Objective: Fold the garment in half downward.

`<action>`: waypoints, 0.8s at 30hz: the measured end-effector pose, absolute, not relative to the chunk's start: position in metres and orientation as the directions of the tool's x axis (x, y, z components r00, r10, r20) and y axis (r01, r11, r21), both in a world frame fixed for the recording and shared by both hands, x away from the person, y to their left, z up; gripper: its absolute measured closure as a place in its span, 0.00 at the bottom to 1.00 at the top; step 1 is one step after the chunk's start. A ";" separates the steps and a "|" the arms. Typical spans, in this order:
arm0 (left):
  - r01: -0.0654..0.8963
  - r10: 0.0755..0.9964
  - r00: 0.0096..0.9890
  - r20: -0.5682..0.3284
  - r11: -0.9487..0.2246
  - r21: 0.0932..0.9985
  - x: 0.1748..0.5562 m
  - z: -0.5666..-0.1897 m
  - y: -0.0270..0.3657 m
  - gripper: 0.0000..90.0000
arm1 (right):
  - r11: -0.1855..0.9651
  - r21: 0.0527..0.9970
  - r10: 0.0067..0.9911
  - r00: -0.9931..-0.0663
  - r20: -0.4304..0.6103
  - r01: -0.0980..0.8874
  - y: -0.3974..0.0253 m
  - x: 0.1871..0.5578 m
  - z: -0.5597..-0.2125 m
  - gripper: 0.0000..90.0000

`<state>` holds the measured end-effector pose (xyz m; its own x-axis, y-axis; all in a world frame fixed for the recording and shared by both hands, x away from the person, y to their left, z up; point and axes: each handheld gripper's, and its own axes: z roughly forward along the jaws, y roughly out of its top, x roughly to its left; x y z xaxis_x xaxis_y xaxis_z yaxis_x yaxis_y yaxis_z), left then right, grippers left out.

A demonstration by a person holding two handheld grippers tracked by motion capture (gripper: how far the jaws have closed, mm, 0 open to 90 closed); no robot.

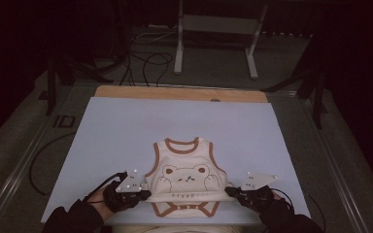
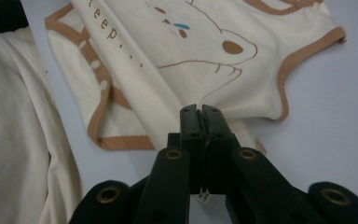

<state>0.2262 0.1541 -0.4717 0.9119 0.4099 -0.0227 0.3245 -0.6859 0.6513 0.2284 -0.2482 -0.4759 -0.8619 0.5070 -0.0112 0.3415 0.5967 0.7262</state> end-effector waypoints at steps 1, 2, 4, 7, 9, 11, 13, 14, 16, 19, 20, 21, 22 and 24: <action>0.330 0.409 0.912 -0.031 -0.687 0.648 0.225 -0.474 0.154 0.99 | 0.601 0.724 0.501 -0.866 -0.010 0.339 -0.249 0.227 -0.477 0.99; 0.329 0.404 0.914 -0.033 -0.691 0.644 0.224 -0.475 0.153 0.99 | 0.595 0.727 0.502 -0.865 -0.003 0.343 -0.249 0.226 -0.478 0.99; 0.329 0.398 0.917 -0.037 -0.698 0.637 0.222 -0.479 0.153 0.99 | 0.596 0.725 0.498 -0.867 0.003 0.345 -0.248 0.224 -0.480 0.99; 0.337 0.399 0.916 -0.049 -0.695 0.635 0.221 -0.483 0.153 0.99 | 0.599 0.720 0.495 -0.869 0.010 0.350 -0.249 0.223 -0.484 0.99; 0.340 0.398 0.916 -0.055 -0.694 0.635 0.220 -0.484 0.153 0.99 | 0.605 0.713 0.494 -0.869 0.012 0.354 -0.249 0.222 -0.486 0.99; 0.338 0.394 0.917 -0.056 -0.696 0.633 0.220 -0.485 0.154 0.98 | 0.604 0.714 0.491 -0.871 0.016 0.354 -0.249 0.221 -0.487 0.99; 0.347 0.395 0.916 -0.069 -0.694 0.630 0.218 -0.488 0.153 0.98 | 0.605 0.712 0.487 -0.873 0.022 0.355 -0.248 0.220 -0.490 0.99; 0.345 0.392 0.917 -0.069 -0.698 0.627 0.217 -0.489 0.153 0.98 | 0.612 0.706 0.486 -0.874 0.020 0.357 -0.248 0.219 -0.490 0.99; 0.347 0.390 0.918 -0.074 -0.700 0.624 0.217 -0.492 0.153 0.98 | 0.616 0.700 0.485 -0.874 0.024 0.361 -0.248 0.218 -0.492 0.99; 0.355 0.392 0.916 -0.083 -0.698 0.622 0.217 -0.495 0.153 0.98 | 0.622 0.695 0.483 -0.876 0.024 0.362 -0.248 0.219 -0.494 0.99; 0.356 0.392 0.916 -0.085 -0.698 0.621 0.217 -0.497 0.154 0.98 | 0.627 0.692 0.481 -0.877 0.019 0.359 -0.248 0.218 -0.494 0.99; 0.355 0.390 0.917 -0.084 -0.701 0.619 0.218 -0.498 0.154 0.98 | 0.633 0.687 0.480 -0.877 0.012 0.356 -0.247 0.218 -0.495 0.99; 0.359 0.391 0.916 -0.091 -0.696 0.621 0.218 -0.500 0.155 0.98 | 0.636 0.683 0.479 -0.878 0.014 0.358 -0.247 0.218 -0.496 0.99; 0.358 0.388 0.917 -0.093 -0.696 0.622 0.218 -0.502 0.156 0.98 | 0.635 0.684 0.480 -0.877 0.015 0.359 -0.247 0.219 -0.497 0.99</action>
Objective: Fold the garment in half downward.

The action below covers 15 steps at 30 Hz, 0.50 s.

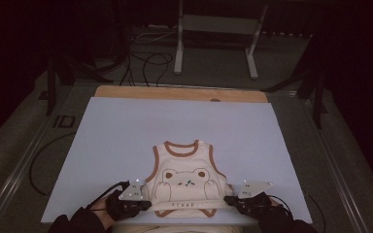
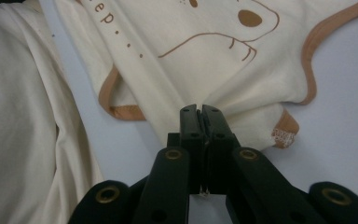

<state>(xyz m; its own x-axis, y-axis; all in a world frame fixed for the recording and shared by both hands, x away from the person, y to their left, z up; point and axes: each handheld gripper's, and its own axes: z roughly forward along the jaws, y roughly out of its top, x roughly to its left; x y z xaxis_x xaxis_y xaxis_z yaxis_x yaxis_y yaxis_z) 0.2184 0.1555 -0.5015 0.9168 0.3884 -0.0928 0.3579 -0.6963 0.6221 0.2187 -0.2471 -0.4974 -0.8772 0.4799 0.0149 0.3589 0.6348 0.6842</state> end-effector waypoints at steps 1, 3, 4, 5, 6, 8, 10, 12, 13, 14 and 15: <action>0.356 0.383 0.919 -0.097 -0.694 0.626 0.218 -0.504 0.156 0.98 | 0.644 0.677 0.478 -0.878 0.008 0.357 -0.247 0.219 -0.499 0.98; 0.360 0.384 0.918 -0.102 -0.695 0.622 0.219 -0.507 0.157 0.98 | 0.650 0.672 0.474 -0.881 0.007 0.355 -0.247 0.219 -0.501 0.98; 0.366 0.387 0.916 -0.107 -0.693 0.621 0.219 -0.508 0.157 0.98 | 0.650 0.669 0.477 -0.879 0.010 0.360 -0.246 0.219 -0.502 0.98; 0.368 0.389 0.915 -0.110 -0.689 0.624 0.219 -0.509 0.157 0.98 | 0.653 0.664 0.478 -0.878 0.013 0.365 -0.246 0.219 -0.504 0.98; 0.368 0.389 0.915 -0.110 -0.689 0.624 0.219 -0.509 0.157 0.98 | 0.656 0.660 0.477 -0.879 0.013 0.365 -0.245 0.219 -0.505 0.98; 0.373 0.392 0.913 -0.115 -0.687 0.624 0.220 -0.509 0.158 0.98 | 0.667 0.648 0.474 -0.880 0.012 0.368 -0.244 0.218 -0.508 0.98; 0.378 0.395 0.911 -0.120 -0.682 0.625 0.220 -0.510 0.158 0.98 | 0.672 0.645 0.468 -0.884 0.009 0.363 -0.244 0.220 -0.510 0.98; 0.374 0.393 0.912 -0.115 -0.686 0.624 0.220 -0.510 0.158 0.97 | 0.671 0.646 0.468 -0.884 0.012 0.364 -0.245 0.220 -0.510 0.97; 0.375 0.394 0.912 -0.115 -0.686 0.624 0.220 -0.510 0.158 0.97 | 0.668 0.647 0.468 -0.883 0.017 0.367 -0.245 0.220 -0.511 0.97; 0.378 0.395 0.911 -0.119 -0.684 0.625 0.220 -0.510 0.158 0.97 | 0.665 0.649 0.471 -0.882 0.021 0.371 -0.245 0.220 -0.511 0.97; 0.379 0.395 0.911 -0.120 -0.685 0.623 0.220 -0.510 0.158 0.97 | 0.663 0.650 0.471 -0.882 0.025 0.372 -0.245 0.220 -0.511 0.96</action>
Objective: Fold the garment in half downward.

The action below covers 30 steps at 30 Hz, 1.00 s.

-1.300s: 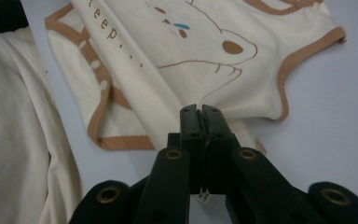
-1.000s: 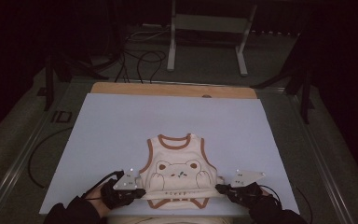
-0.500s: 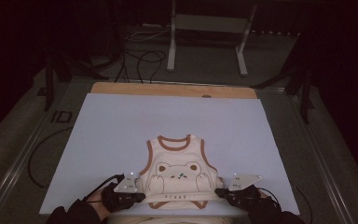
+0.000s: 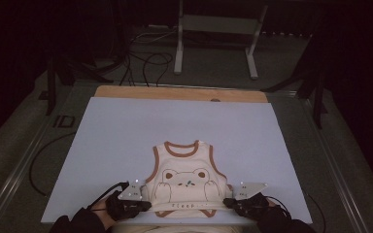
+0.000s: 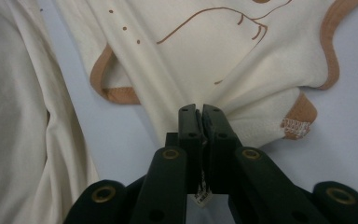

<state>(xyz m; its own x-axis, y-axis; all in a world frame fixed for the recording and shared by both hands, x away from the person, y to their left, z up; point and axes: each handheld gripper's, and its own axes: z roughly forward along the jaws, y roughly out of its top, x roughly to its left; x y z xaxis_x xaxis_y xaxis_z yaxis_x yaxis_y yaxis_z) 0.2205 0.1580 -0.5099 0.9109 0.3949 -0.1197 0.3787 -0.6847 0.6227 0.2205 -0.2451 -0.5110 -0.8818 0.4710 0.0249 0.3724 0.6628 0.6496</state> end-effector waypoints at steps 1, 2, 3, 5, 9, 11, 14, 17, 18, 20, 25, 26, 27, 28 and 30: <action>0.378 0.394 0.912 -0.119 -0.686 0.622 0.221 -0.510 0.158 0.96 | 0.663 0.649 0.472 -0.881 0.025 0.373 -0.245 0.220 -0.511 0.96; 0.378 0.394 0.912 -0.119 -0.686 0.622 0.221 -0.510 0.158 0.96 | 0.663 0.649 0.472 -0.881 0.025 0.373 -0.245 0.220 -0.511 0.96; 0.378 0.394 0.912 -0.119 -0.686 0.622 0.221 -0.510 0.158 0.96 | 0.663 0.649 0.471 -0.882 0.025 0.373 -0.245 0.220 -0.511 0.96; 0.392 0.401 0.906 -0.133 -0.680 0.620 0.222 -0.510 0.159 0.94 | 0.660 0.653 0.469 -0.883 0.030 0.373 -0.246 0.221 -0.511 0.87; 0.380 0.394 0.911 -0.123 -0.684 0.623 0.221 -0.509 0.159 0.84 | 0.664 0.649 0.458 -0.888 0.039 0.371 -0.243 0.220 -0.511 0.72; 0.384 0.397 0.909 -0.129 -0.676 0.629 0.221 -0.507 0.161 0.72 | 0.666 0.652 0.450 -0.892 0.037 0.363 -0.243 0.221 -0.510 0.60; 0.375 0.399 0.910 -0.112 -0.681 0.629 0.221 -0.504 0.161 0.56 | 0.650 0.663 0.457 -0.888 0.051 0.372 -0.244 0.222 -0.508 0.50; 0.370 0.404 0.908 -0.105 -0.662 0.651 0.223 -0.498 0.162 0.44 | 0.613 0.693 0.470 -0.880 0.067 0.380 -0.245 0.226 -0.502 0.35; 0.370 0.404 0.908 -0.105 -0.662 0.651 0.223 -0.498 0.162 0.41 | 0.606 0.700 0.472 -0.879 0.064 0.377 -0.245 0.227 -0.500 0.32; 0.368 0.401 0.909 -0.110 -0.653 0.662 0.225 -0.495 0.162 0.34 | 0.586 0.716 0.482 -0.874 0.068 0.379 -0.245 0.230 -0.495 0.22; 0.388 0.406 0.903 -0.140 -0.632 0.671 0.232 -0.488 0.163 0.13 | 0.548 0.743 0.505 -0.860 0.072 0.384 -0.244 0.239 -0.487 0.14; 0.383 0.413 0.902 -0.122 -0.640 0.666 0.235 -0.485 0.165 0.09 | 0.547 0.745 0.509 -0.859 0.065 0.381 -0.244 0.241 -0.485 0.12; 0.383 0.413 0.902 -0.122 -0.640 0.666 0.235 -0.485 0.165 0.06 | 0.542 0.749 0.510 -0.857 0.067 0.381 -0.243 0.243 -0.484 0.12; 0.392 0.419 0.899 -0.131 -0.631 0.669 0.238 -0.482 0.166 0.03 | 0.539 0.752 0.509 -0.858 0.068 0.379 -0.243 0.245 -0.483 0.12; 0.382 0.419 0.900 -0.119 -0.631 0.675 0.240 -0.479 0.167 0.01 | 0.531 0.758 0.512 -0.856 0.069 0.378 -0.242 0.246 -0.481 0.12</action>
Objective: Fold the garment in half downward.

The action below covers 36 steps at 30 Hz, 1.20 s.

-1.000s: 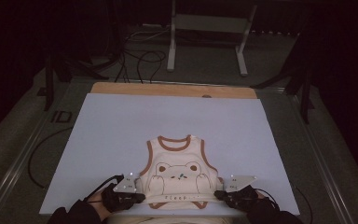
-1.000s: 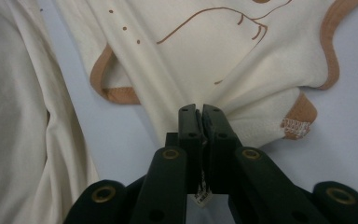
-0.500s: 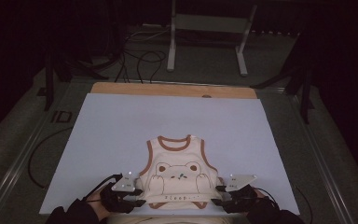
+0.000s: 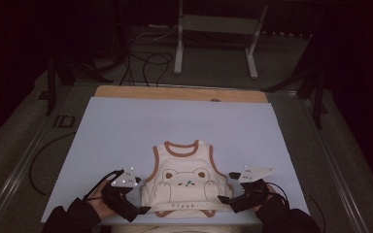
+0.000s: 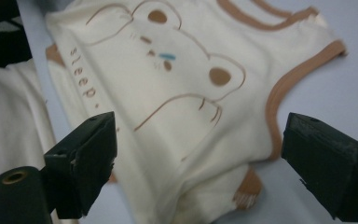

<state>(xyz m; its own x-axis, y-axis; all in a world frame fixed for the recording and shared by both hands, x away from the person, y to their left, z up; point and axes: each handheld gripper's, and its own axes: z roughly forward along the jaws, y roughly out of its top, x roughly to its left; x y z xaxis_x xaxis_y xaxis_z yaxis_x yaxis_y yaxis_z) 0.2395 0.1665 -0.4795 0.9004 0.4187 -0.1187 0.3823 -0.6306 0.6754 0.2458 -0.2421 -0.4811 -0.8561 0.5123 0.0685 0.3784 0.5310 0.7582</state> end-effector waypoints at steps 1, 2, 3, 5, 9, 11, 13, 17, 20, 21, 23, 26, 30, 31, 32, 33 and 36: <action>0.380 0.422 0.899 -0.113 -0.629 0.678 0.240 -0.478 0.167 0.00 | 0.528 0.763 0.509 -0.858 0.065 0.372 -0.241 0.248 -0.479 0.12; 0.377 0.417 0.902 -0.114 -0.628 0.680 0.242 -0.476 0.168 0.00 | 0.528 0.765 0.508 -0.859 0.063 0.368 -0.241 0.249 -0.477 0.11; 0.374 0.418 0.902 -0.111 -0.624 0.686 0.243 -0.475 0.168 0.00 | 0.522 0.768 0.509 -0.858 0.067 0.370 -0.240 0.251 -0.476 0.11; 0.368 0.416 0.903 -0.106 -0.622 0.692 0.245 -0.472 0.168 0.00 | 0.516 0.774 0.510 -0.858 0.066 0.366 -0.240 0.254 -0.473 0.11; 0.354 0.416 0.905 -0.090 -0.618 0.702 0.250 -0.466 0.168 0.00 | 0.514 0.785 0.508 -0.860 0.048 0.347 -0.239 0.261 -0.466 0.11; 0.345 0.410 0.908 -0.084 -0.618 0.707 0.253 -0.462 0.168 0.00 | 0.517 0.786 0.507 -0.861 0.037 0.338 -0.237 0.264 -0.462 0.11; 0.346 0.412 0.907 -0.088 -0.608 0.714 0.256 -0.459 0.168 0.00 | 0.519 0.791 0.503 -0.864 0.026 0.325 -0.236 0.269 -0.458 0.11; 0.336 0.408 0.909 -0.082 -0.603 0.723 0.261 -0.455 0.166 0.00 | 0.520 0.799 0.496 -0.868 0.006 0.303 -0.231 0.277 -0.449 0.11; 0.330 0.405 0.911 -0.077 -0.604 0.726 0.264 -0.452 0.165 0.00 | 0.519 0.804 0.493 -0.870 -0.003 0.291 -0.228 0.284 -0.445 0.11; 0.327 0.401 0.913 -0.077 -0.605 0.726 0.265 -0.451 0.165 0.00 | 0.518 0.807 0.490 -0.872 -0.007 0.284 -0.227 0.287 -0.444 0.11; 0.327 0.401 0.913 -0.079 -0.600 0.730 0.267 -0.450 0.164 0.00 | 0.515 0.810 0.490 -0.872 -0.008 0.281 -0.225 0.291 -0.441 0.11; 0.324 0.398 0.914 -0.078 -0.600 0.732 0.271 -0.447 0.164 0.00 | 0.514 0.814 0.484 -0.875 -0.014 0.271 -0.221 0.298 -0.439 0.11; 0.326 0.399 0.914 -0.081 -0.597 0.734 0.278 -0.445 0.163 0.00 | 0.512 0.818 0.481 -0.877 -0.019 0.263 -0.217 0.305 -0.436 0.11; 0.324 0.398 0.914 -0.078 -0.600 0.731 0.279 -0.444 0.163 0.00 | 0.510 0.819 0.481 -0.877 -0.017 0.263 -0.216 0.307 -0.436 0.11; 0.324 0.398 0.914 -0.077 -0.603 0.729 0.281 -0.444 0.162 0.00 | 0.510 0.820 0.478 -0.878 -0.019 0.260 -0.215 0.309 -0.435 0.11; 0.325 0.400 0.913 -0.078 -0.601 0.730 0.282 -0.444 0.162 0.00 | 0.509 0.820 0.478 -0.878 -0.018 0.260 -0.215 0.311 -0.435 0.11; 0.330 0.401 0.912 -0.084 -0.598 0.731 0.288 -0.444 0.162 0.00 | 0.507 0.820 0.477 -0.879 -0.010 0.266 -0.213 0.316 -0.434 0.11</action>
<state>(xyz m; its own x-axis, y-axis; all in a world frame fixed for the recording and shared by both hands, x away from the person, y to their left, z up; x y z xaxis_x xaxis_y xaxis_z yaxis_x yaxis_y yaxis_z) 0.2878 0.1621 -0.4442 0.9123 0.4009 -0.0838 0.3297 -0.5975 0.7309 0.3162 -0.2131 -0.4343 -0.8787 0.4773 -0.0100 0.2664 0.5074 0.8195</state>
